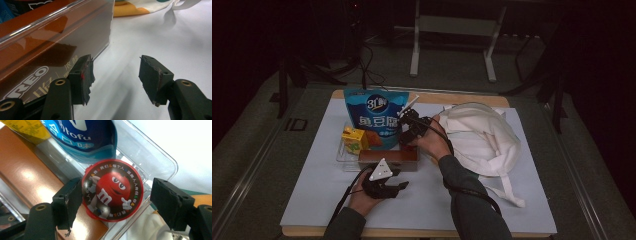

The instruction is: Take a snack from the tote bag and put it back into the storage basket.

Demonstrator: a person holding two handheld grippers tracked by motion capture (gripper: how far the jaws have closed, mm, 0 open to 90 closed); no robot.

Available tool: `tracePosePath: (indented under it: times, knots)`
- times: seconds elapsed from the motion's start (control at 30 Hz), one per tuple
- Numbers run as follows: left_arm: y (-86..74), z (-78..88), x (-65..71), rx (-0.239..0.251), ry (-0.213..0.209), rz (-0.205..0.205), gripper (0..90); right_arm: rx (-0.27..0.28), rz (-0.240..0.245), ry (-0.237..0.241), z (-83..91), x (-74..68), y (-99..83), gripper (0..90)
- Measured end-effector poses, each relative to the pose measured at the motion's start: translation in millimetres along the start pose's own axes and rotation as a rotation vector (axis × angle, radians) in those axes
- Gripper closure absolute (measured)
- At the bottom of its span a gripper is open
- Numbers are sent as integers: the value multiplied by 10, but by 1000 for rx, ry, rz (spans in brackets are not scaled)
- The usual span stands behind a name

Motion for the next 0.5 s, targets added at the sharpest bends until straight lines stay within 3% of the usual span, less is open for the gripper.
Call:
tracePosePath:
  times: [0.5]
  knots:
    - [-2, 2, -2, -3, 1, 0, 438, 30, 14, 4, 139, 18, -16, 268]
Point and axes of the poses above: each handheld gripper's, and its own axes: z roughly backward along the jaws, y roughly out of its top, x roughly to its right, the point moved 9 cm from there along -z, roughly forward along the jaws, and after that the axes turned 5 degrees about -x, right-handed, at the moved point
